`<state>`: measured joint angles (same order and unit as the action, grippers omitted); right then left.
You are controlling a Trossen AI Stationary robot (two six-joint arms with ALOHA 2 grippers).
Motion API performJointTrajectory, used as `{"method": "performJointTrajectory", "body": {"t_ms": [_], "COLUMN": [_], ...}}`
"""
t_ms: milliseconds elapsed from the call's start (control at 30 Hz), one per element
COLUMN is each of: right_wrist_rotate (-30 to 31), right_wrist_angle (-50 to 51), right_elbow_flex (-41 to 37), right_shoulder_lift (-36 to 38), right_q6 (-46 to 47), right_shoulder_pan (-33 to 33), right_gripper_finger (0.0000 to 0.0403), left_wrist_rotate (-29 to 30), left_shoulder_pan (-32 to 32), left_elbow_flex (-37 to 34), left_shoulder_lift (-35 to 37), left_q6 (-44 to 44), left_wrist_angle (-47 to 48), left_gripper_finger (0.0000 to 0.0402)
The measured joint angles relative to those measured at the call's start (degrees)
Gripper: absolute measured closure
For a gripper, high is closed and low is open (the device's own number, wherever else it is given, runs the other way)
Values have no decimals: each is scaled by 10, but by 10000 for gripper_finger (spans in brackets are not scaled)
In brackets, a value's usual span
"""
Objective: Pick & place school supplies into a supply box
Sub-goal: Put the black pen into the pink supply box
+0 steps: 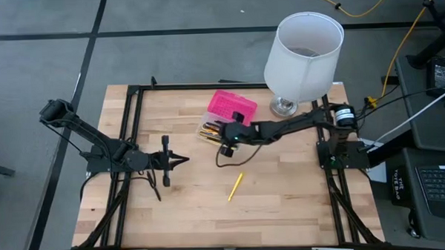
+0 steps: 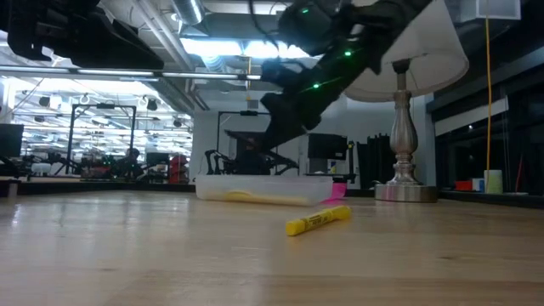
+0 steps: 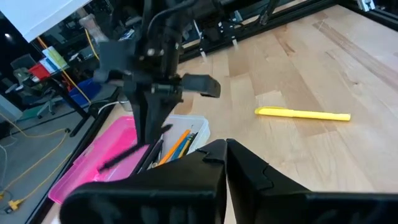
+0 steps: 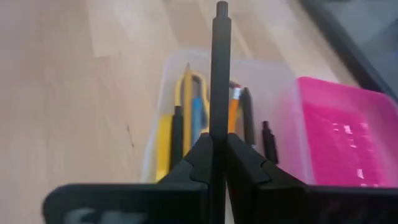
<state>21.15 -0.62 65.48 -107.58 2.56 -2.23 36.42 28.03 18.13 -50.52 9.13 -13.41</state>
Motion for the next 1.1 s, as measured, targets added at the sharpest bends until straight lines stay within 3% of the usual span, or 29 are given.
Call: {"method": "performJointTrajectory", "body": {"t_ms": [167, 367, 633, 867, 1100], "right_wrist_rotate": [-48, -59, -75, -77, -78], "right_wrist_angle": [53, 126, 132, 138, 139], "right_elbow_flex": [56, 97, 97, 92, 92], "right_shoulder_lift": [-40, -67, -67, -67, -67], "right_q6": [3, 2, 20, 39, 13], "right_shoulder_pan": [-7, -8, -22, -33, -32], "right_gripper_finger": [377, 377, 376, 328, 320], "left_wrist_rotate": [0, 0, 0, 0, 0], "left_shoulder_pan": [0, 0, 0, 0, 0], "left_elbow_flex": [0, 0, 0, 0, 0], "left_shoulder_lift": [0, 0, 0, 0, 0], "left_q6": [5, 5, 5, 6, -23], "left_wrist_angle": [2, 3, 3, 3, 3], "left_gripper_finger": [398, 399, 401, 396, 399]}}
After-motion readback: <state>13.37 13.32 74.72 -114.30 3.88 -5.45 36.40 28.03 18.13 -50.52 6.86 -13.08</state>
